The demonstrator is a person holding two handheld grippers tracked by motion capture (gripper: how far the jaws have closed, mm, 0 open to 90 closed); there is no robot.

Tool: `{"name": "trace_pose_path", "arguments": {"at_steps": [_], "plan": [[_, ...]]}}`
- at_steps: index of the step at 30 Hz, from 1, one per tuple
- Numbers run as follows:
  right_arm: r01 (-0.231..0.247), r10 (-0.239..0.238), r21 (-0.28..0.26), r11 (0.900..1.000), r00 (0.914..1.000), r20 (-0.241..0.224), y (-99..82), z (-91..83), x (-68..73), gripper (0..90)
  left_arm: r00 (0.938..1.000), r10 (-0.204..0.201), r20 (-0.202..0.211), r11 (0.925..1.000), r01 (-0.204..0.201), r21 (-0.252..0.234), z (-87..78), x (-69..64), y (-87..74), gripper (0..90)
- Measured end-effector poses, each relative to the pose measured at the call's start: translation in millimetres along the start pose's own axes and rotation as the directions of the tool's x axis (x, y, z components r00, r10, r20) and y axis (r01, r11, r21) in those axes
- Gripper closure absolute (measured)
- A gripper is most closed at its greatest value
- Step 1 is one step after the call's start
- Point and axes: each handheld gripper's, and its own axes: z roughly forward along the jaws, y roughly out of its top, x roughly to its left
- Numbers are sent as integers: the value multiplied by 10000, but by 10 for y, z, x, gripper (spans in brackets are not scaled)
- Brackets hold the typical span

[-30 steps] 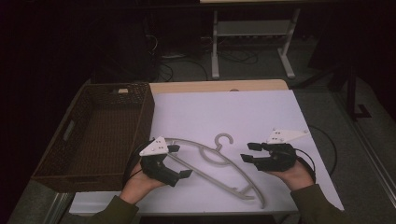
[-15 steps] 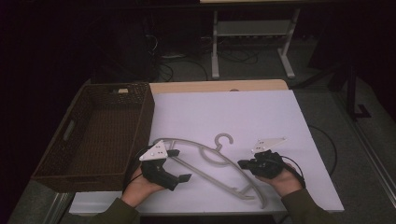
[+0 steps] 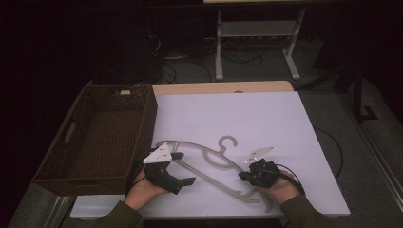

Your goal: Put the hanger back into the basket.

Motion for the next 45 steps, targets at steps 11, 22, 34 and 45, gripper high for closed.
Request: {"name": "trace_pose_path", "arguments": {"at_steps": [11, 22, 34, 45], "plan": [[-213, 209, 82, 9997, 9985, 499, 6, 14, -121, 893, 10000, -14, 16, 10000, 14, -13, -3, -1, -4, 15], [-571, 547, 127, 9983, 9881, 1439, 0, -22, -430, 894, 9999, -118, 9, 9999, 118, -39, -16, 4, -14, 15], [-909, 842, 139, 9958, 9623, 2587, 40, -24, -797, 894, 9999, -163, 24, 9999, 163, -47, -13, 5, -17, 15], [-1169, 1244, -450, 9921, 9613, 2457, 117, -93, -875, 894, 9999, -155, 17, 9999, 155, -37, -17, 6, -18, 15]]}}
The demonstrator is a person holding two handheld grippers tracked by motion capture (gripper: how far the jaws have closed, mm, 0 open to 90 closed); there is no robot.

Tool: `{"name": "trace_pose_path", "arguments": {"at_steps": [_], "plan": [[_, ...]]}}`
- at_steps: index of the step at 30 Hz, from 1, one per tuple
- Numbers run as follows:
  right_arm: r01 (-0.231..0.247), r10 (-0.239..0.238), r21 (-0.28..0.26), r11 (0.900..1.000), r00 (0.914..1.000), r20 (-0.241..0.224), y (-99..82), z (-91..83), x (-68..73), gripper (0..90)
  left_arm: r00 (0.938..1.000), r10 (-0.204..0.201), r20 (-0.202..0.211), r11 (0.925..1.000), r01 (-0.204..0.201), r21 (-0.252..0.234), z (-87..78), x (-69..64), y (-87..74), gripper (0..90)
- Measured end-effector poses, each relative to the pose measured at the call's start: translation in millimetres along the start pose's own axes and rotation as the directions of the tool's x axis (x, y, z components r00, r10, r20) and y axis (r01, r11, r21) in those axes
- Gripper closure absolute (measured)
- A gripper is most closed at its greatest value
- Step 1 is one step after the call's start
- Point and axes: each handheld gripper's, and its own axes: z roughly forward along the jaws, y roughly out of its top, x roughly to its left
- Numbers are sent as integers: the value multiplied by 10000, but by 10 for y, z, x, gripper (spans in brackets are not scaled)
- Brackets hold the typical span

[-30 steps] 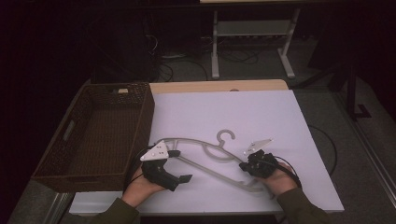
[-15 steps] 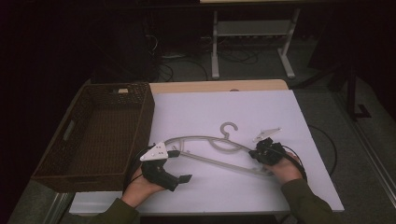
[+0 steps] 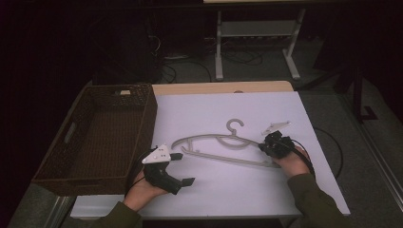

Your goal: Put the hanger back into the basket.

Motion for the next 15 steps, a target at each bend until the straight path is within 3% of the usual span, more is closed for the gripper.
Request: {"name": "trace_pose_path", "arguments": {"at_steps": [3, 4, 7, 10, 11, 12, 13, 15], "plan": [[199, -252, -549, 9983, 9950, -971, 157, 30, 163, 894, 10000, -7, 21, 10000, 7, 25, 5, -6, 4, 15], [199, -252, -549, 9983, 9950, -971, 157, 30, 163, 894, 10000, -7, 21, 10000, 7, 25, 5, -6, 4, 15], [317, -460, -764, 9966, 9803, -1921, 381, 194, 379, 894, 10000, -2, 42, 10000, 2, 47, 4, -5, 4, 15], [548, -709, -790, 9954, 9732, -2187, 495, 287, 492, 894, 10000, -16, 47, 9999, 15, 117, -4, -4, 7, 15], [790, -962, -790, 9937, 9647, -2452, 598, 382, 596, 894, 9999, -95, 67, 10000, 95, -25, 5, -6, 1, 15], [790, -962, -790, 9937, 9647, -2452, 598, 382, 596, 894, 9999, -95, 67, 10000, 95, -25, 5, -6, 1, 15], [992, -1147, -715, 9925, 9580, -2629, 681, 475, 702, 894, 9999, -92, 66, 10000, 92, 10, 1, -3, -1, 15], [1074, -1244, -766, 9913, 9545, -2711, 713, 520, 743, 894, 9999, -78, 63, 10000, 78, 20, -2, -2, 0, 15]]}}
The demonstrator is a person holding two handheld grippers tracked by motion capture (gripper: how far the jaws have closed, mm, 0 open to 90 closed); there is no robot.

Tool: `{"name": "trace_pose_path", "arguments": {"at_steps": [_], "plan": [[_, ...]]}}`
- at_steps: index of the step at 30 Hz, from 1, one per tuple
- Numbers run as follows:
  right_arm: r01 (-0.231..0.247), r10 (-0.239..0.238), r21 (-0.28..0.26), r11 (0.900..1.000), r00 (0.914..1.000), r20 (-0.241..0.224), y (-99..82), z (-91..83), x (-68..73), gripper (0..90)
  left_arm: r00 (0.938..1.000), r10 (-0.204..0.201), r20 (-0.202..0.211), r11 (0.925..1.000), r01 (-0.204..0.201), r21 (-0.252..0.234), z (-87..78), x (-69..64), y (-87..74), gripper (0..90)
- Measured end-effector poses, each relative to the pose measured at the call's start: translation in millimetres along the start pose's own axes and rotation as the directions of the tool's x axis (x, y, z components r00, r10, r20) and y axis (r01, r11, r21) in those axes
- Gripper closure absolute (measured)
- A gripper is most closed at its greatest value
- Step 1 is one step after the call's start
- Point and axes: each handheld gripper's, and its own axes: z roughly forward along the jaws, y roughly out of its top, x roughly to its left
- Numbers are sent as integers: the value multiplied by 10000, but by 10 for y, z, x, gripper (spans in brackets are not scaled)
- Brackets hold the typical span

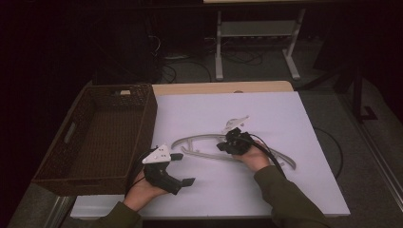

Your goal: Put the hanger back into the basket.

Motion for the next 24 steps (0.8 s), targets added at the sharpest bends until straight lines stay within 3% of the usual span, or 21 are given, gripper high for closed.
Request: {"name": "trace_pose_path", "arguments": {"at_steps": [2, 6, 13, 16, 20, 23, 24], "plan": [[112, -111, 52, 9999, 9998, -168, 74, 138, 58, 894, 10000, 42, -5, 10000, -42, 51, -12, 4, 2, 15], [136, -130, 139, 9998, 9991, -409, 119, 254, 107, 894, 10000, 57, -20, 10000, -57, 31, -13, 2, 2, 15], [327, -314, 364, 9988, 9988, -376, 110, 306, 134, 894, 10000, 48, -14, 10000, -48, 41, -13, 5, 1, 15], [297, -264, 483, 9984, 9974, -676, 89, 310, 186, 894, 10000, 63, -50, 10000, -63, 22, -18, 4, 3, 15], [871, -809, 676, 9939, 9928, -888, 53, 279, 279, 894, 9999, 92, -73, 10000, -92, 30, -22, 5, 4, 15], [1013, -928, 726, 9922, 9894, -1119, 27, 258, 336, 894, 9999, 83, -94, 10000, -83, 16, -29, 7, 4, 15], [1334, -1228, 800, 9878, 9846, -1247, -4, 238, 385, 894, 9999, 72, -102, 10000, -72, -50, -32, 7, 6, 15]]}}
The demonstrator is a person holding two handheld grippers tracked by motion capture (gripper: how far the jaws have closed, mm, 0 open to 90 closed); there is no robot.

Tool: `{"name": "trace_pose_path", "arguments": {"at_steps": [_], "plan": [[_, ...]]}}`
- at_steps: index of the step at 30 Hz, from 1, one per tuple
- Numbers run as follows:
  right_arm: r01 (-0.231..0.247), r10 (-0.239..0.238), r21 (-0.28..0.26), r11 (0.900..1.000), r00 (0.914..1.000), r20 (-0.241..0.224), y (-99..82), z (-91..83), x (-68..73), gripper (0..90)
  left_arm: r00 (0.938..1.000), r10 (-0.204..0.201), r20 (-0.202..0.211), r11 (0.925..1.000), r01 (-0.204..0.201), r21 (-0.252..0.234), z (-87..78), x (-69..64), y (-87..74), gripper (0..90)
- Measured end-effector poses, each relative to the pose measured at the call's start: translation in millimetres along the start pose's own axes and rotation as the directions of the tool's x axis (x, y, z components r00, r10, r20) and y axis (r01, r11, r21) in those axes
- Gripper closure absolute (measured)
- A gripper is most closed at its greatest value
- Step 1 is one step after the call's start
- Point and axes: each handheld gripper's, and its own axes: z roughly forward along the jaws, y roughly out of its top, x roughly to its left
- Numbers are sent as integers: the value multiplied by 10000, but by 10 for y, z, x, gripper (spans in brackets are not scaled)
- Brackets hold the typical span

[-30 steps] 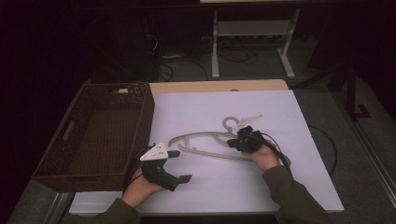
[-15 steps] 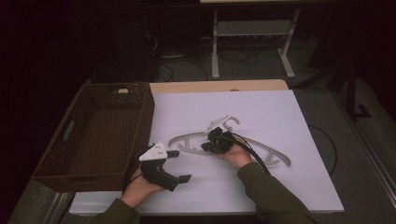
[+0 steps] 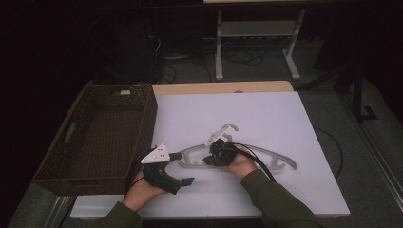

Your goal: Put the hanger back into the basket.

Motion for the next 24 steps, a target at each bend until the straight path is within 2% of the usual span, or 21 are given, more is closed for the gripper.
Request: {"name": "trace_pose_path", "arguments": {"at_steps": [3, 6, 7, 9, 10, 13, 17, 18, 19, 21, 24], "plan": [[136, -135, 58, 9999, 9998, -117, -25, -13, 66, 894, 10000, 12, -6, 10000, -12, -15, -4, 3, 1, 15], [462, -456, 143, 9988, 9981, -403, -94, -49, 203, 894, 10000, -4, 15, 10000, 4, -47, -6, 2, 2, 15], [462, -456, 143, 9988, 9981, -403, -94, -49, 203, 894, 10000, -4, 15, 10000, 4, -47, -6, 2, 2, 15], [609, -592, 229, 9979, 9958, -702, -154, -81, 320, 894, 10000, 40, 14, 10000, -40, 3, -5, 2, 3, 15], [609, -592, 229, 9979, 9958, -702, -154, -81, 320, 894, 10000, 40, 14, 10000, -40, 3, -5, 2, 3, 15], [930, -899, 298, 9952, 9917, -924, -216, -129, 466, 894, 10000, 60, 13, 10000, -60, -21, -6, -6, 9, 15], [919, -899, 210, 9955, 9925, -826, -230, -165, 515, 894, 10000, 39, 15, 10000, -39, -46, -2, -6, 10, 15], [892, -897, -105, 9960, 9934, -720, -223, -223, 507, 894, 10000, 45, 8, 10000, -45, -65, -4, -5, 11, 15], [892, -897, -105, 9960, 9934, -720, -223, -223, 507, 894, 10000, 45, 8, 10000, -45, -65, -4, -5, 11, 15], [733, -760, -537, 9959, 9958, -503, -258, -361, 491, 894, 10000, 16, 13, 10000, -16, -53, -3, 0, 7, 15], [608, -637, -766, 9952, 9973, -355, -319, -463, 486, 894, 10000, 39, 14, 10000, -39, -11, -2, 5, 6, 15]]}}
